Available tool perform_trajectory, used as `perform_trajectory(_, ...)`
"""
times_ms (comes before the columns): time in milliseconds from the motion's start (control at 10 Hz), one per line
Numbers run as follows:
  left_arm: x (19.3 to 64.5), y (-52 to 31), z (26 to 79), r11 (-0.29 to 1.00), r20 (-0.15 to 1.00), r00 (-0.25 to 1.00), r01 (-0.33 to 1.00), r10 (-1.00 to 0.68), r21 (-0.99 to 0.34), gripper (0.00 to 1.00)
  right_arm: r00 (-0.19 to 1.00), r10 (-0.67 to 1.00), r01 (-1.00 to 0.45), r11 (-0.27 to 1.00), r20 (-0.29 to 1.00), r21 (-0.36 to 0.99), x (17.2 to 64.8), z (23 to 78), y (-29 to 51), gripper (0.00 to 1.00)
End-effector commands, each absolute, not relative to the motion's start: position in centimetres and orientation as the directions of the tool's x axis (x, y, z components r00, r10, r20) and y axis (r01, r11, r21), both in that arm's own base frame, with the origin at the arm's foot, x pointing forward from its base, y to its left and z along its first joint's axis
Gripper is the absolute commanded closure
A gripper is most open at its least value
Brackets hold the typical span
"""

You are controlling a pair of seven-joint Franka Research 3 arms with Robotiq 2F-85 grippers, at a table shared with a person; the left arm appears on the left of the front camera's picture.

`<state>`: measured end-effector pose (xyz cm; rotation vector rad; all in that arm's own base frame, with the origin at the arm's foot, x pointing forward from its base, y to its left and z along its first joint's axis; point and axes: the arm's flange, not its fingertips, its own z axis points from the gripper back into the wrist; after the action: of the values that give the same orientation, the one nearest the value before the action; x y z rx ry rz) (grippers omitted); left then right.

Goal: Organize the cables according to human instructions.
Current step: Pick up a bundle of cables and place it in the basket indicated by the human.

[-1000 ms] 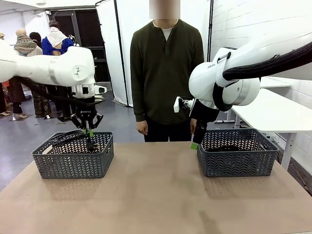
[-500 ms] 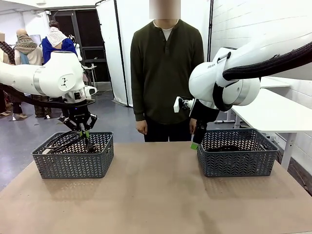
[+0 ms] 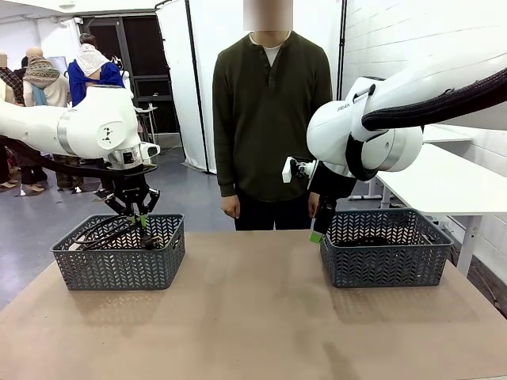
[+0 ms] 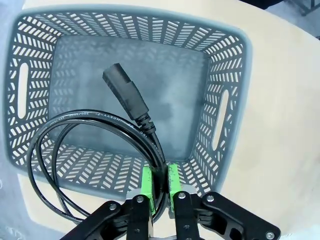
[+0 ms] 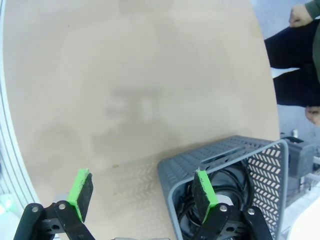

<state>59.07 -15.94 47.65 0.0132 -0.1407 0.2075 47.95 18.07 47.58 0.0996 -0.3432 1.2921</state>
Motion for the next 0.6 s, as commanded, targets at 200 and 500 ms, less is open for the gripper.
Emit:
perform_trajectory(200, 59.0, -15.6, 47.9, 0.980, 0.140, 0.970, -0.200, 0.198, 0.004, 1.00, 0.239, 0.922, -0.951, 0.286, 0.305, -0.120, 47.9, 47.5, 18.1, 0.00)
perform_trajectory(500, 60.2, -15.5, 48.4, 0.986, 0.150, 0.976, -0.163, 0.157, 0.032, 1.00, 0.239, 0.922, -0.951, 0.286, 0.305, -0.120, 47.9, 47.5, 18.1, 0.00)
